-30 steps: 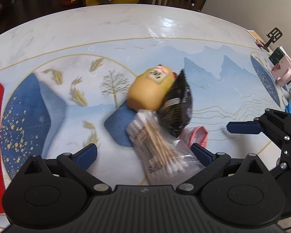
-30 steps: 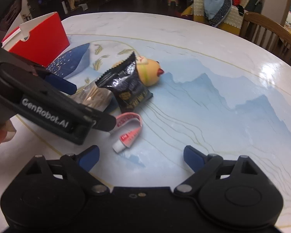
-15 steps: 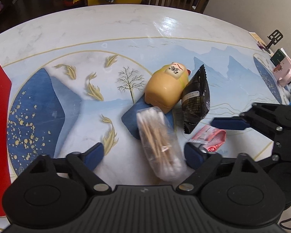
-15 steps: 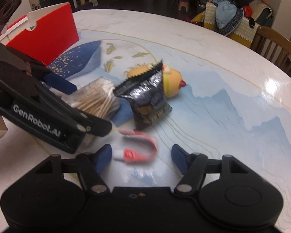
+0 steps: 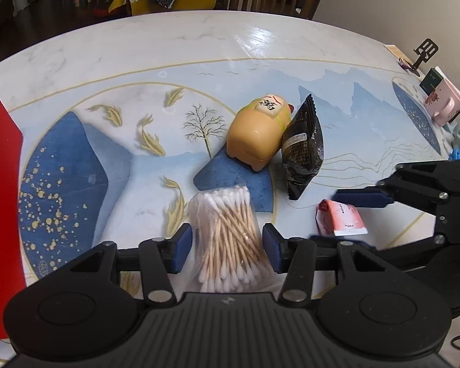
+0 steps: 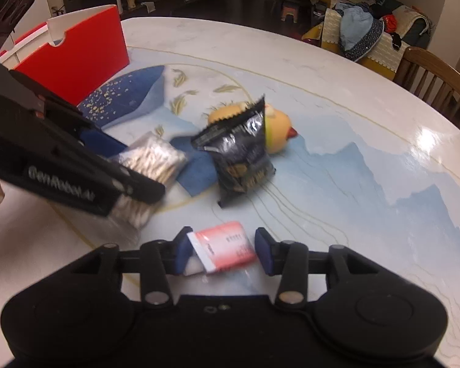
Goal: Organize objects
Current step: 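Grasp the cotton swab bag with the left gripper while the right gripper grasps the pink-white item, then carry swab bag and pink item into the shoebox and open both grippers, then withdraw both grippers from the box toward the yellow figure and black packet, then grasp the yellow lucky-cat figure with the left gripper while the right gripper grasps the black snack packet, then carry figure and black packet into the shoebox and open both grippers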
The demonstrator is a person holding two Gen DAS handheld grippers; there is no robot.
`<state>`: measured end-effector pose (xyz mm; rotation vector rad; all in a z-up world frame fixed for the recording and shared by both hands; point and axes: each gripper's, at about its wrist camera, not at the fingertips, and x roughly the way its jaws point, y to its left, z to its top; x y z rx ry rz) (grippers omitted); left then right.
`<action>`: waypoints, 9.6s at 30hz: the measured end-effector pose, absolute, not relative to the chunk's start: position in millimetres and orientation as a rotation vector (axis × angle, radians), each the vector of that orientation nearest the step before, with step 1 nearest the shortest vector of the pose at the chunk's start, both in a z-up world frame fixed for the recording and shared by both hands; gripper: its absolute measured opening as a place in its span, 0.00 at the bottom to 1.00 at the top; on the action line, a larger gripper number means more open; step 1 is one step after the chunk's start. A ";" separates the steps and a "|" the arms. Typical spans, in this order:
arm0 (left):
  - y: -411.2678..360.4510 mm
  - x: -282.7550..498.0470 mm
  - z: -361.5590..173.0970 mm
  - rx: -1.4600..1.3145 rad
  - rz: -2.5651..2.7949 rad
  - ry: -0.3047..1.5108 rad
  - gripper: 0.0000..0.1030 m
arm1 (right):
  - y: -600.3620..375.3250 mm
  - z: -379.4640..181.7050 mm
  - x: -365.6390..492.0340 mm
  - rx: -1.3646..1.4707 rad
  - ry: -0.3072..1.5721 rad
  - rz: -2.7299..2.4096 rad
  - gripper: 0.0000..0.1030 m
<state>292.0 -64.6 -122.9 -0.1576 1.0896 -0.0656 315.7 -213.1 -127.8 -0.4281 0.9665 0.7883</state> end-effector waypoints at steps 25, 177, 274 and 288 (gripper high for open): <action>-85.2 286.7 -124.9 -0.012 -0.063 1.101 0.41 | -228.1 -127.2 291.8 -0.413 0.911 0.787 0.25; 169.9 116.1 11.5 -0.165 0.124 0.858 0.76 | -10.9 23.6 187.0 -0.247 0.835 0.928 0.87; -74.5 330.3 -84.3 -0.008 -0.190 1.003 0.45 | -239.1 -81.0 307.8 -0.364 0.882 0.676 0.43; -46.0 236.4 -25.0 -0.040 -0.175 0.971 0.45 | -209.8 -14.0 239.9 -0.361 0.811 0.709 0.43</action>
